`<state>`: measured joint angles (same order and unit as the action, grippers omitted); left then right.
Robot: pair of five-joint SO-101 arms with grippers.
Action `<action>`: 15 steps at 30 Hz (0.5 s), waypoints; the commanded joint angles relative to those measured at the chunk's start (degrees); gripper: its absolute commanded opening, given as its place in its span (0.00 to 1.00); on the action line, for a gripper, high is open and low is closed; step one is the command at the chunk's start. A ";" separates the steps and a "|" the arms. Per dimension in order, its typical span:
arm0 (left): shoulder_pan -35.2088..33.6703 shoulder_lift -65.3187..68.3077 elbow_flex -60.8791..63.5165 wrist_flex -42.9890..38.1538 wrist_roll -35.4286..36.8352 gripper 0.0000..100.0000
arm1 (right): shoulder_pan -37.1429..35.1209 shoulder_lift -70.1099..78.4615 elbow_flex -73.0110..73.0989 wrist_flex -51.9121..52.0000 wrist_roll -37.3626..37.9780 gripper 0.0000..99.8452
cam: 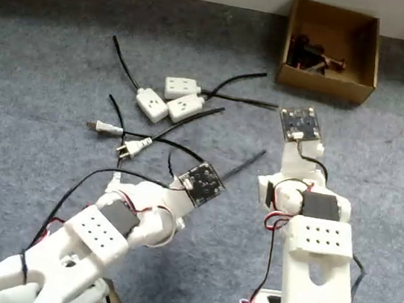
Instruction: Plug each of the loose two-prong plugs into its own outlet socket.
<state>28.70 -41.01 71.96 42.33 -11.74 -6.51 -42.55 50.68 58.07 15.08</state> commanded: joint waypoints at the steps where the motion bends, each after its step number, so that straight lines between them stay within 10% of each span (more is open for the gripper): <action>1: -3.03 0.84 -0.75 -0.53 -0.09 0.01 | 0.40 -2.24 -0.66 -0.75 -0.09 0.11; 15: -3.30 0.57 -3.30 -0.26 -0.09 0.03 | 0.40 -2.24 -0.57 -0.75 -0.09 0.11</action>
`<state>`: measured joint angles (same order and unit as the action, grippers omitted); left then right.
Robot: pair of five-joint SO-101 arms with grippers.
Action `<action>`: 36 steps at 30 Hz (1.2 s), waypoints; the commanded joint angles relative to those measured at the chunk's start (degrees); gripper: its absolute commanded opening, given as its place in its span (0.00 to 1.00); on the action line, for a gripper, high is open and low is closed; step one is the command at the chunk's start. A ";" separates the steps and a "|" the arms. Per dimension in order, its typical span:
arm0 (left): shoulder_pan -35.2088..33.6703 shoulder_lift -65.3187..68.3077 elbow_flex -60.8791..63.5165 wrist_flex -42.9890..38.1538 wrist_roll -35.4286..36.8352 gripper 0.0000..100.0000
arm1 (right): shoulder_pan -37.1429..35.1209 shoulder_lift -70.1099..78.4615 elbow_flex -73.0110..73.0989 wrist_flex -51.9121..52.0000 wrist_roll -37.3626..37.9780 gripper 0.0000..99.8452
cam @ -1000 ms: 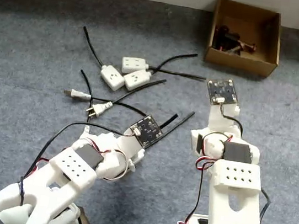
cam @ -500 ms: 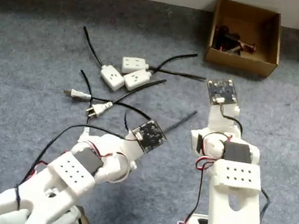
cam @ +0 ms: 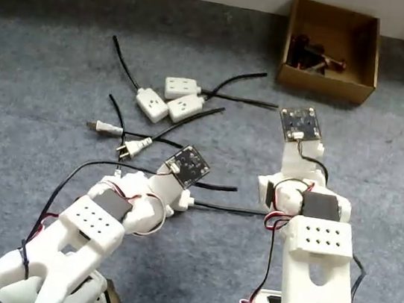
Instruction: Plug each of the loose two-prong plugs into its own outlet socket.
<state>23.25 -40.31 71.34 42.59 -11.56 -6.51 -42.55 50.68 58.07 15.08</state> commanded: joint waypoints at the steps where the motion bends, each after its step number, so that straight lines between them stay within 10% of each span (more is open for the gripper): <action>1: 2.24 0.04 -2.77 -0.53 -0.44 0.06 | 0.40 -2.24 -0.57 -0.75 -0.09 0.11; 5: 1.89 -0.13 -2.68 1.76 -4.31 0.18 | 0.40 -2.24 -0.57 -0.75 -0.09 0.11; 36: 6.11 0.22 -6.20 7.47 -36.48 0.20 | 0.40 -1.89 -0.57 -0.75 1.49 0.11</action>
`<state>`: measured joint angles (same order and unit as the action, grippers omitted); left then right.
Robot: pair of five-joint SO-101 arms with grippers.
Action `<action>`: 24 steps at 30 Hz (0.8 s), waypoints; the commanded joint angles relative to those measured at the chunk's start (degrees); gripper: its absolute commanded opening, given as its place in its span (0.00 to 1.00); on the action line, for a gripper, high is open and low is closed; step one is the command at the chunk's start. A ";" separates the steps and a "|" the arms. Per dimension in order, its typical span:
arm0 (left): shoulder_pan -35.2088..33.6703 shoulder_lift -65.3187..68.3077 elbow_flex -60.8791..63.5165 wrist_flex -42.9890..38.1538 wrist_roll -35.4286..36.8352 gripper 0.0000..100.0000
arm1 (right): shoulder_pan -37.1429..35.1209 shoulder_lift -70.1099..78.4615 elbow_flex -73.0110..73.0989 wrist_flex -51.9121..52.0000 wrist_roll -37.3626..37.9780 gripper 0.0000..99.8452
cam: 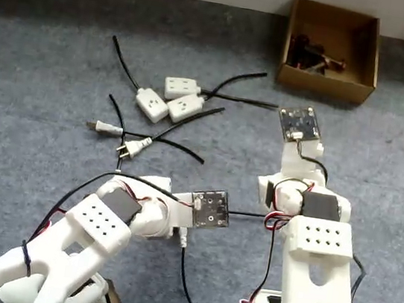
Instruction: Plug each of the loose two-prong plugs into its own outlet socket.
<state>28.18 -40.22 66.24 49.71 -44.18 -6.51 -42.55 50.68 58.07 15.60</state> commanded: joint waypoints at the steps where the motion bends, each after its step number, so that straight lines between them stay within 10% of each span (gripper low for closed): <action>1: 0.84 0.13 -0.66 0.18 -5.01 0.21 | 0.40 -1.89 -0.57 -0.75 0.97 0.11; 24: -0.31 0.22 4.35 -8.70 -5.01 0.16 | 0.48 -2.07 -0.22 -0.75 0.97 0.11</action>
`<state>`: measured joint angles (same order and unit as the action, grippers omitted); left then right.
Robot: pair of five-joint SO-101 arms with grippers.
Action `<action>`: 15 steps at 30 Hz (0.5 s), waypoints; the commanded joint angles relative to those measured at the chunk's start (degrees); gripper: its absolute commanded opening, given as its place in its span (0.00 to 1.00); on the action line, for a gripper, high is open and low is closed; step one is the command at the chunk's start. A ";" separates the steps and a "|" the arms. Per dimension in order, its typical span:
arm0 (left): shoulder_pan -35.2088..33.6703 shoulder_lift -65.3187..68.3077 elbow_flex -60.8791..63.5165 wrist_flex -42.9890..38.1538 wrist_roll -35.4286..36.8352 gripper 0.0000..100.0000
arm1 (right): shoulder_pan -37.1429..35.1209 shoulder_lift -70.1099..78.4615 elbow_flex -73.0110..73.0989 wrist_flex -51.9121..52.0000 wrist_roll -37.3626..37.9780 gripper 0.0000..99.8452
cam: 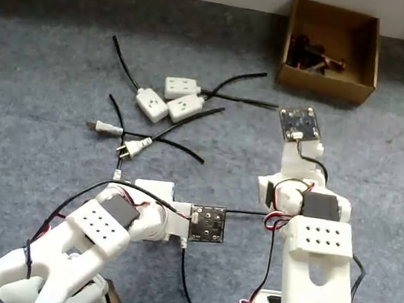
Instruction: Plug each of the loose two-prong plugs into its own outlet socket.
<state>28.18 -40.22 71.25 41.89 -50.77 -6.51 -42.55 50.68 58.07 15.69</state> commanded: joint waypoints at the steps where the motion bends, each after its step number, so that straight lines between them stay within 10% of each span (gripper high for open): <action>1: -0.22 0.22 -0.75 -0.97 2.02 0.13 | 0.48 -2.33 0.13 -0.75 0.88 0.11; 15: -0.57 0.13 -0.84 -0.97 5.10 0.01 | 0.48 -2.33 0.57 -0.84 0.88 0.11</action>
<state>28.53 -40.22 71.25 41.80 -47.16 -6.51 -42.81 51.56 58.07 15.69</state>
